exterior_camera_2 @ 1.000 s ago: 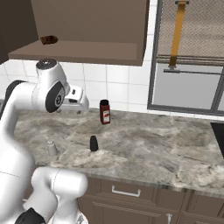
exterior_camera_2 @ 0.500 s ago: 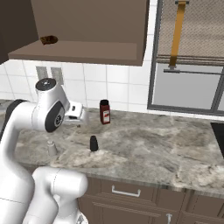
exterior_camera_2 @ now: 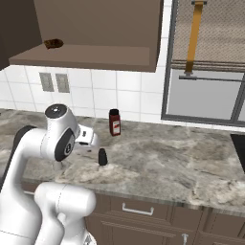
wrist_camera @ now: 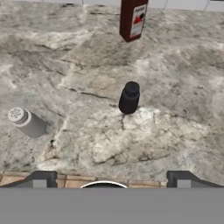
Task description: Pick the shaker and shaker from the counter and place them in the cabinet.
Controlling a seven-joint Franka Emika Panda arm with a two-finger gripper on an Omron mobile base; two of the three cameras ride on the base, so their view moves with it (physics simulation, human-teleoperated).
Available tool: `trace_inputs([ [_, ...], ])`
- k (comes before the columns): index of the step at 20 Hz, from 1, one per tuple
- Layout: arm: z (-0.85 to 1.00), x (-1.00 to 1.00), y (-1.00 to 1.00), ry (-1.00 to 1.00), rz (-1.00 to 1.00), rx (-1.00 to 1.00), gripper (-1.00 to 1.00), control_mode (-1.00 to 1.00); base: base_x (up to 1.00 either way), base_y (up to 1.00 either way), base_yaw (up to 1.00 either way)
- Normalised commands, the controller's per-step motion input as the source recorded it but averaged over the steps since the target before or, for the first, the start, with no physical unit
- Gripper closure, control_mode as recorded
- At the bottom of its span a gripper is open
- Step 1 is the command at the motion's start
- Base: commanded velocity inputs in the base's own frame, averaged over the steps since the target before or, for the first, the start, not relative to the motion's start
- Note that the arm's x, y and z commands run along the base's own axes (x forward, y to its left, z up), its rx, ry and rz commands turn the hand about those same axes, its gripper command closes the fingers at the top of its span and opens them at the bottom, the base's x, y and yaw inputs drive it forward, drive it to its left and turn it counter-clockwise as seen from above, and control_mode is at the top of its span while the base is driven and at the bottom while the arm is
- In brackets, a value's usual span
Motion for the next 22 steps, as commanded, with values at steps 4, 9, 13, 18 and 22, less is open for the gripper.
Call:
trace_inputs([
  [4, -0.39, 0.0, -0.18, 0.0, 0.0, 0.0, -1.0, -1.0, 0.0, 0.0, 0.0],
  [9, -0.3, 0.01, -0.23, 0.0, 0.0, 0.0, -1.0, -1.0, 0.0, 0.0, 0.0],
  [13, -0.28, 0.08, -0.19, 0.0, 0.0, 0.02, -1.0, -1.0, 0.0, 0.0, 0.0],
  [18, -0.22, 0.11, -0.05, 0.0, 0.0, 0.03, -1.0, -1.0, 0.0, 0.0, 0.0],
  [22, -0.23, 0.18, 0.0, 0.0, 0.0, 0.02, -1.0, -1.0, 0.0, 0.0, 0.0],
])
